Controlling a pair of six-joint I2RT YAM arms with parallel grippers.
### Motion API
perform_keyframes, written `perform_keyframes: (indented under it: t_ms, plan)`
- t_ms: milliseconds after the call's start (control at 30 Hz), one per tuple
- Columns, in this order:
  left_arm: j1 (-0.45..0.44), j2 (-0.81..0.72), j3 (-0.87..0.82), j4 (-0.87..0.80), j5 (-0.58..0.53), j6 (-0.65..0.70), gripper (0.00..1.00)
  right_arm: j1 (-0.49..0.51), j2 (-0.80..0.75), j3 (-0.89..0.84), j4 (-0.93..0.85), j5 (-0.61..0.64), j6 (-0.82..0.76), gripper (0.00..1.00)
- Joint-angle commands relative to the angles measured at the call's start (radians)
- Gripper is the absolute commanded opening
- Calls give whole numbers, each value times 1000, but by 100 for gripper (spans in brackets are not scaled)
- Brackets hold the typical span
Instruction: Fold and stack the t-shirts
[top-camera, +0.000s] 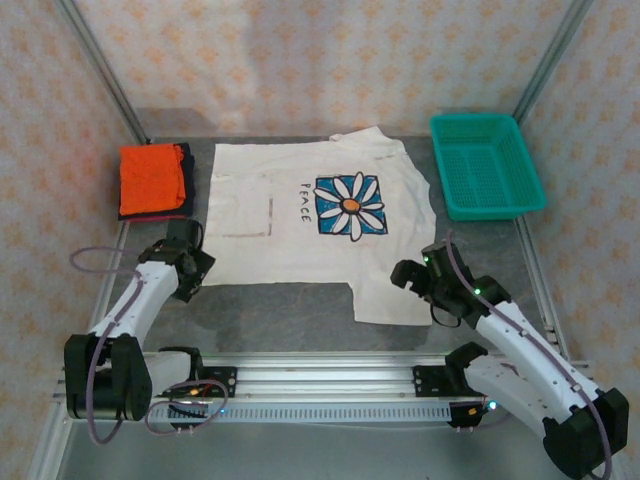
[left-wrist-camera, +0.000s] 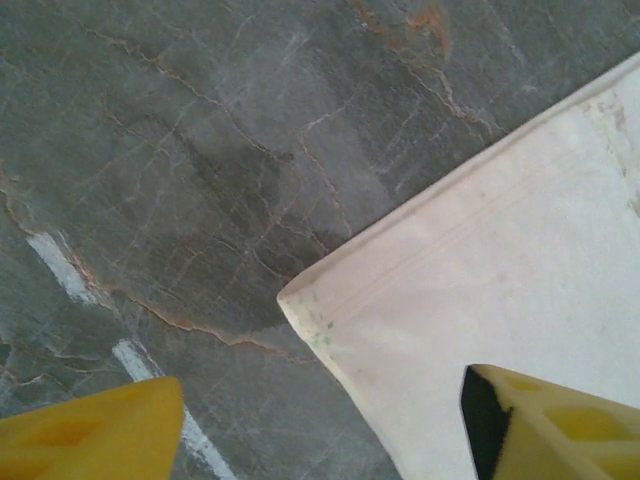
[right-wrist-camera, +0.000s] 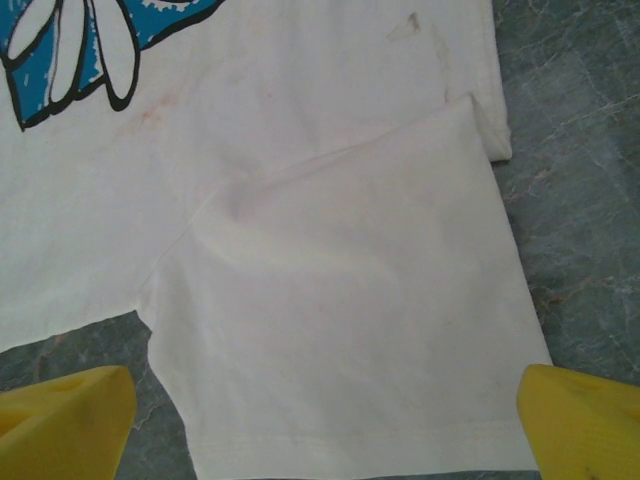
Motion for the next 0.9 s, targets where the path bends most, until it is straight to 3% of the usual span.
perform_keyframes:
  t_ms: [0, 333, 467, 767, 867]
  plan:
    - [11, 38, -31, 55, -12, -75, 69, -9, 21, -11, 16, 20, -25, 97]
    - [31, 180, -61, 187, 33, -136, 52, -13, 37, -34, 44, 0, 5, 95]
    - [37, 215, -66, 212, 28, -136, 49, -13, 33, -46, 51, -13, 27, 95]
    - [47, 221, -59, 219, 18, -112, 28, -13, 19, -58, 59, -25, 41, 94]
    - [48, 225, -58, 218, 12, -108, 26, -13, 19, -58, 67, -35, 41, 94]
